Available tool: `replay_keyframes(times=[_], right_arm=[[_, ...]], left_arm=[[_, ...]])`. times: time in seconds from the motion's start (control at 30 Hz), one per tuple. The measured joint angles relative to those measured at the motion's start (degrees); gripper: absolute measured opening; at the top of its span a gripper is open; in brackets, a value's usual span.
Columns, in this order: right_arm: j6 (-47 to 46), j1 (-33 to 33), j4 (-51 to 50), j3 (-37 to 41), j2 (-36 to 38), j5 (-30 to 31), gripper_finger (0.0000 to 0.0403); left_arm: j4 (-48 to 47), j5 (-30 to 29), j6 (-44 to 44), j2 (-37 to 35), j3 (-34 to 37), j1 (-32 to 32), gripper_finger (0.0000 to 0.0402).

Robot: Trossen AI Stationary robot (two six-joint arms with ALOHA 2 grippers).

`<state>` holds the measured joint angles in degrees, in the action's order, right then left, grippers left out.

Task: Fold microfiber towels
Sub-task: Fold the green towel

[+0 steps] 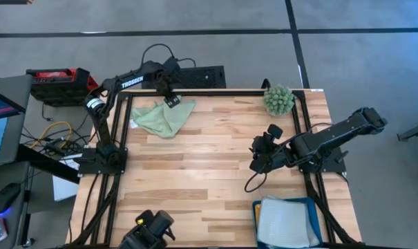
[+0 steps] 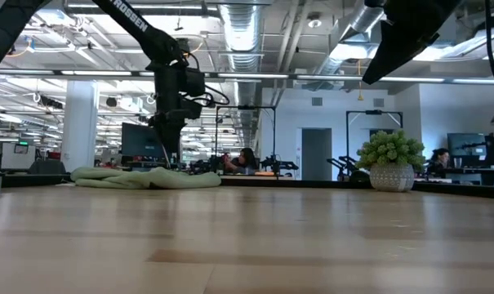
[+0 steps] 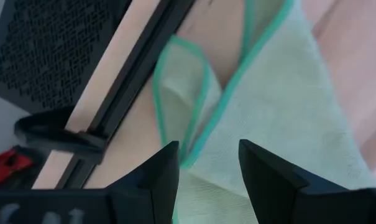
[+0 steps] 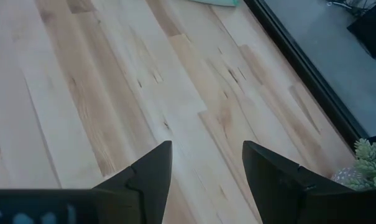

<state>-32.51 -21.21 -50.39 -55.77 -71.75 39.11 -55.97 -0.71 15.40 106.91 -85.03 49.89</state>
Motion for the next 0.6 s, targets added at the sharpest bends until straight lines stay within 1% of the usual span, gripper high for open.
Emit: replay_keyframes(times=[0.3,0.6], right_arm=[[2.5,1.2,0.1,0.0,0.0,0.0,0.0218],[2.7,5.3,2.8,0.0,0.0,0.0,0.0218]], left_arm=[[0.3,0.5,0.2,0.0,0.0,1.0,0.0158],[0.2,2.0,2.6,0.3,0.0,1.0,0.0158]])
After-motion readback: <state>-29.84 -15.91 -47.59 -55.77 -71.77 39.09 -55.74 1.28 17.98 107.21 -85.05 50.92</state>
